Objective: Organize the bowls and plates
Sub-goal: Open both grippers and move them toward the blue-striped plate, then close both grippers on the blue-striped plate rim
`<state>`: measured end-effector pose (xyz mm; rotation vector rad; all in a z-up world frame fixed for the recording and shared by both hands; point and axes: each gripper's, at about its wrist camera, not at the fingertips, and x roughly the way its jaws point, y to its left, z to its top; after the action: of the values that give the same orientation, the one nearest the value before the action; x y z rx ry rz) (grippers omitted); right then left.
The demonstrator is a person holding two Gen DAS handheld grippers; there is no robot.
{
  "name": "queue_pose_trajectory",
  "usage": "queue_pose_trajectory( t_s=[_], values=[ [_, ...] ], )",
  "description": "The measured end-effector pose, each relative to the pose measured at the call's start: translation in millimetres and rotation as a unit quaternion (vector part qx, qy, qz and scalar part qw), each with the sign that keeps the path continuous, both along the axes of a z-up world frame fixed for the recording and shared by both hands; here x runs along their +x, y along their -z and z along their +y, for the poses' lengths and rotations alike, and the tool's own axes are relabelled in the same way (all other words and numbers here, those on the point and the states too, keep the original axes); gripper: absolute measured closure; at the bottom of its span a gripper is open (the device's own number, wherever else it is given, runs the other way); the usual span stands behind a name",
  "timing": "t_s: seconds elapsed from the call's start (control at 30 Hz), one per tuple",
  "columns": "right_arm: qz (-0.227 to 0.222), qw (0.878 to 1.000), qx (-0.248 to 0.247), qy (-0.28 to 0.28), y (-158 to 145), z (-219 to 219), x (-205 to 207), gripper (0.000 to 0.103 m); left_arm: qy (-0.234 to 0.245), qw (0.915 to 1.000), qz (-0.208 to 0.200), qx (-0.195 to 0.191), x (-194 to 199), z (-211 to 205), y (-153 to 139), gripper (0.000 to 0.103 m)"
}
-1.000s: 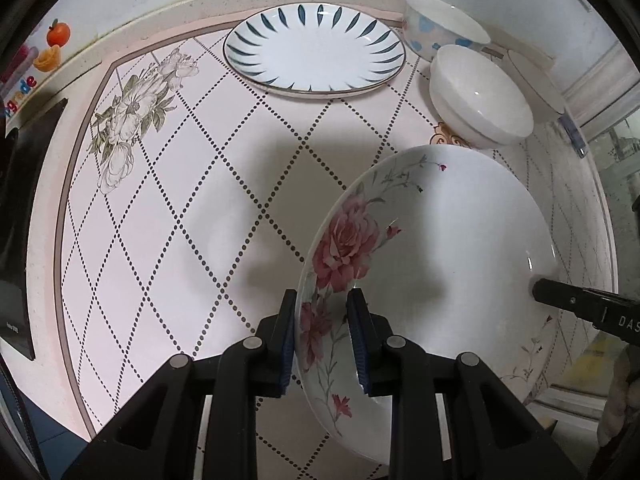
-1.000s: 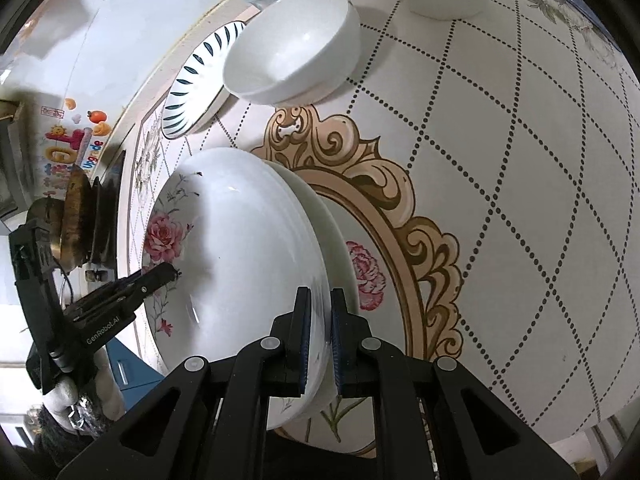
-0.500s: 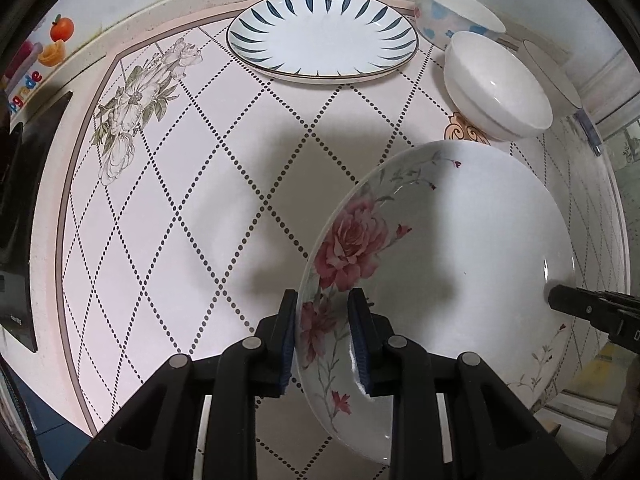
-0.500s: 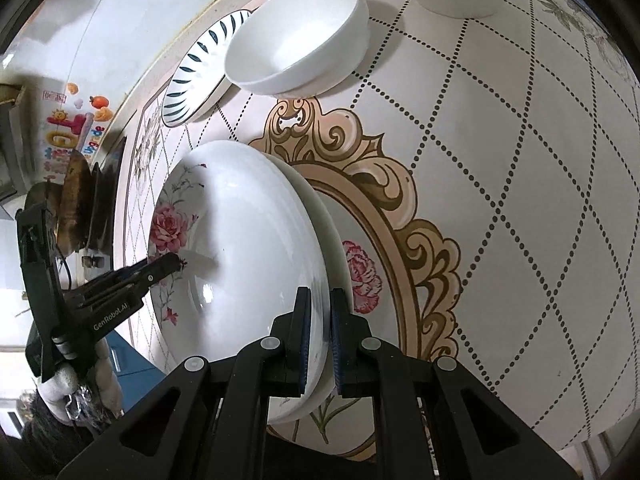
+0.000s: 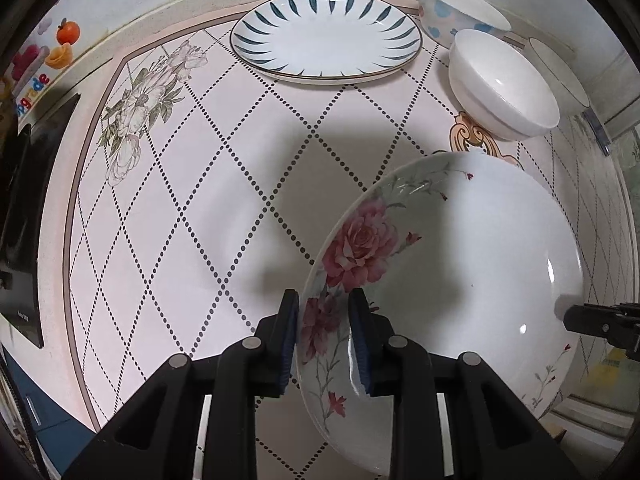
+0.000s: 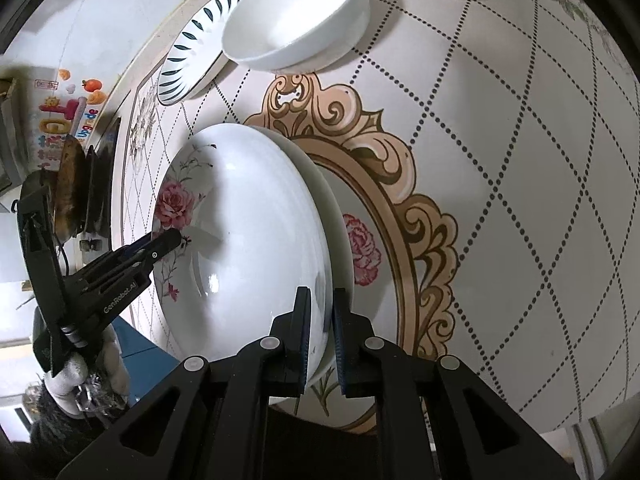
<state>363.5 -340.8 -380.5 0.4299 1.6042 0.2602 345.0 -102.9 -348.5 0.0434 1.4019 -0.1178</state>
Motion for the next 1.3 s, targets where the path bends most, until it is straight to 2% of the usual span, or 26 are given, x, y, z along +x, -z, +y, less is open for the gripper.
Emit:
queue_pose_trajectory(
  t_s=[0.1,0.2,0.37,0.4,0.47,0.5,0.53,0.6,0.73,0.87,1.07,1.2,1.27,1.3],
  values=[
    [0.005,1.000,0.001,-0.001,-5,-4,1,0.083,-0.010,0.9999,0.004,-0.005,1,3,-1,0.080],
    [0.005,1.000,0.019,0.003,-15,-12,4,0.083,-0.021,0.9996,0.007,-0.017,2,10,-8,0.080],
    [-0.024,0.998,0.049,0.013,-59,-13,24,0.083,-0.036,0.9972,-0.028,-0.059,16,28,-60,0.079],
    [-0.033,0.998,0.059,0.015,-70,-11,31,0.081,-0.039,0.9962,-0.037,-0.068,24,33,-71,0.074],
    [-0.050,0.995,0.080,0.021,-92,-5,52,0.069,-0.044,0.9938,-0.055,-0.086,46,46,-88,0.062],
    [-0.058,0.994,0.089,0.023,-100,1,65,0.060,-0.042,0.9928,-0.067,-0.090,59,54,-93,0.051],
    [-0.064,0.993,0.095,0.025,-105,6,79,0.055,-0.048,0.9918,-0.074,-0.093,74,62,-95,0.044],
    [-0.077,0.993,0.090,0.024,-110,22,115,0.055,-0.054,0.9915,-0.075,-0.091,106,71,-91,0.043],
    [-0.065,0.995,0.054,0.045,-84,49,189,0.055,-0.063,0.9921,-0.040,-0.101,170,90,-58,0.043],
    [-0.035,0.998,0.019,0.050,-51,65,241,0.055,-0.060,0.9932,-0.003,-0.100,212,98,-21,0.043],
    [0.002,0.999,-0.021,0.042,-14,75,271,0.056,-0.042,0.9934,0.026,-0.104,241,92,8,0.043],
    [0.012,0.998,-0.053,0.037,2,78,278,0.065,-0.026,0.9941,0.028,-0.101,247,86,15,0.043],
    [0.014,0.997,-0.069,0.032,11,81,281,0.072,-0.017,0.9947,0.022,-0.099,248,81,17,0.052],
    [0.016,0.997,-0.075,0.031,15,82,282,0.078,-0.012,0.9952,0.022,-0.095,247,79,19,0.064]
  ],
)
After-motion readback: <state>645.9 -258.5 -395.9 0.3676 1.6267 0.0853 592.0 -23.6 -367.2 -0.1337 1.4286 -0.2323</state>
